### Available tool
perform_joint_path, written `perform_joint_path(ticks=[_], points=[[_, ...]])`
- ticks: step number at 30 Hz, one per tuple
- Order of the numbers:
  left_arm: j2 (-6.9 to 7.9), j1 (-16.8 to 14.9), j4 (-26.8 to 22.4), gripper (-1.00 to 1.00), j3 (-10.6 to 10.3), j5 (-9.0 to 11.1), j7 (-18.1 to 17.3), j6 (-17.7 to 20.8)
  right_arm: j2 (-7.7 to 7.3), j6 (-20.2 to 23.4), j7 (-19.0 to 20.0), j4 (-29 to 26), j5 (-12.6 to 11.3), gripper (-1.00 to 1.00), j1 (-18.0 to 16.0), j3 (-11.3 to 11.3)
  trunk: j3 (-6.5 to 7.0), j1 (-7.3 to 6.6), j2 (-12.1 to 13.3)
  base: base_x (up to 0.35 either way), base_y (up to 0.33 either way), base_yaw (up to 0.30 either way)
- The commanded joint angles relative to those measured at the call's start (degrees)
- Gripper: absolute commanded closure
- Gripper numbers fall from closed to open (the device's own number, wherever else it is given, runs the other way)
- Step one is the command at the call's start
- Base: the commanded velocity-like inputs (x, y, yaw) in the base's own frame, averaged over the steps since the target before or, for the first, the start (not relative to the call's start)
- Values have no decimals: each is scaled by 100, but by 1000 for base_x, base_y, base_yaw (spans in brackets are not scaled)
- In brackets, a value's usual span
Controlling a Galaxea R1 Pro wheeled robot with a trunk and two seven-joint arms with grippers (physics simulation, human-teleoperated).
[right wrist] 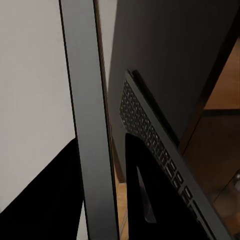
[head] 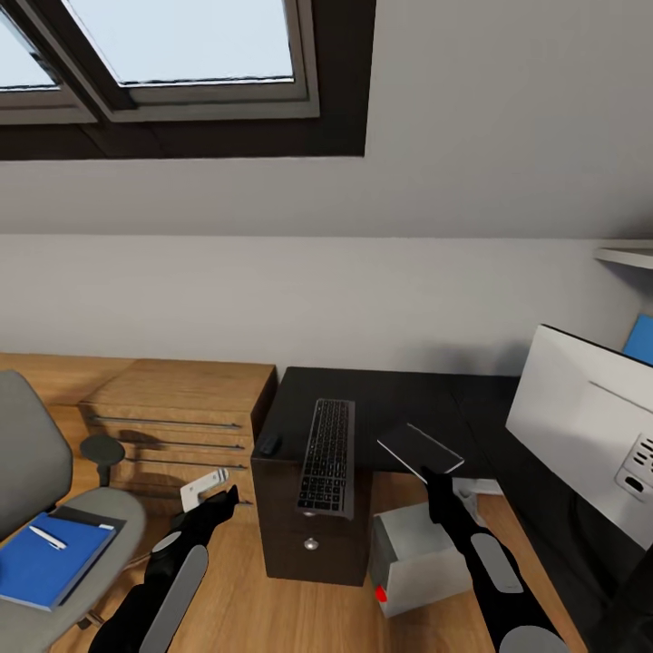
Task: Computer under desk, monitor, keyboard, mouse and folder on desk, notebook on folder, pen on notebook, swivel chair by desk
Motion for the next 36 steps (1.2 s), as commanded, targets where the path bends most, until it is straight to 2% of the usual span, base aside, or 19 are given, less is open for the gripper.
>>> perform_joint_path(ticks=[1, 33, 36], points=[[7, -5, -9, -100, -17, 45, 51, 11, 8, 56, 9, -3, -40, 100, -6, -37, -26, 23, -47, 0, 0, 0], [7, -5, -7, -100, -21, 45, 51, 11, 8, 56, 9, -3, -35, 100, -6, -37, -601, 726, -1331, 0, 0, 0], [7, -5, -4, -100, -22, 45, 51, 13, 2, 56, 9, -3, -35, 100, -6, -37, -601, 726, -1331, 0, 0, 0]])
